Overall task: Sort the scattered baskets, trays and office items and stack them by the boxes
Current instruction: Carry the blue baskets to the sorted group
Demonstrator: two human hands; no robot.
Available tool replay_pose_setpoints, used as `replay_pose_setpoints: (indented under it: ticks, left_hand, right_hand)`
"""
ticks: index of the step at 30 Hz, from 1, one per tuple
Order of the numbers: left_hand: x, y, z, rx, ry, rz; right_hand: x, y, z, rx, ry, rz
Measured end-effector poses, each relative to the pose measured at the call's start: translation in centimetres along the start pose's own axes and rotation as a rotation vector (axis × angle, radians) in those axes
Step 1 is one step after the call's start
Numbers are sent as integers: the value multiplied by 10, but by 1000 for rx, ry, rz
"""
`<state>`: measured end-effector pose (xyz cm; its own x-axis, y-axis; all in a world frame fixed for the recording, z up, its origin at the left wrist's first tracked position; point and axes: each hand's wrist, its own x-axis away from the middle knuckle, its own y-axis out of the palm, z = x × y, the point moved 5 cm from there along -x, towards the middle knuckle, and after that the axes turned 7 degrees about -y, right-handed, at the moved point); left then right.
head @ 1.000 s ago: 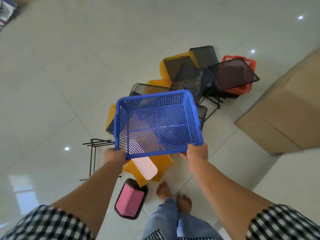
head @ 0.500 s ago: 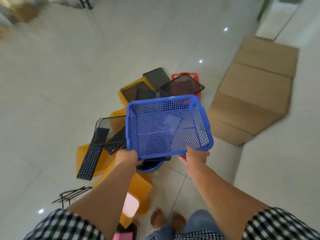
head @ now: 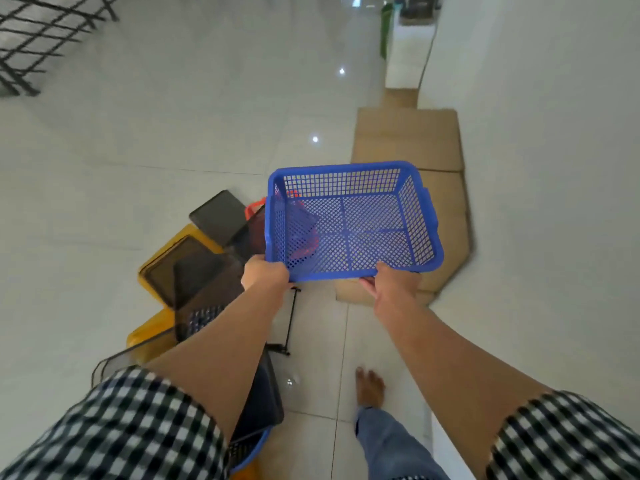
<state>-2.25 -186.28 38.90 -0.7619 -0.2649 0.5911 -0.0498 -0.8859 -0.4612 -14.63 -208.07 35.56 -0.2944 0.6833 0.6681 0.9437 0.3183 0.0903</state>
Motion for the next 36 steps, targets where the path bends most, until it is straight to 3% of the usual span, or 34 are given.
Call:
replay_pose_setpoints:
  ticks: [7, 17, 32, 36]
  left_hand:
    - [-45, 120, 77, -83, -19, -129]
    - [-80, 212, 101, -183, -55, -239]
    - [-61, 248, 92, -345, -64, -448]
    - [-50, 248, 90, -388, -66, -508]
  right_hand:
    - [-98, 14, -62, -5, 31, 143]
    - [-165, 2, -78, 58, 110, 271]
    - [-182, -26, -83, 19, 125, 338]
    - [-176, -23, -81, 86, 141, 255]
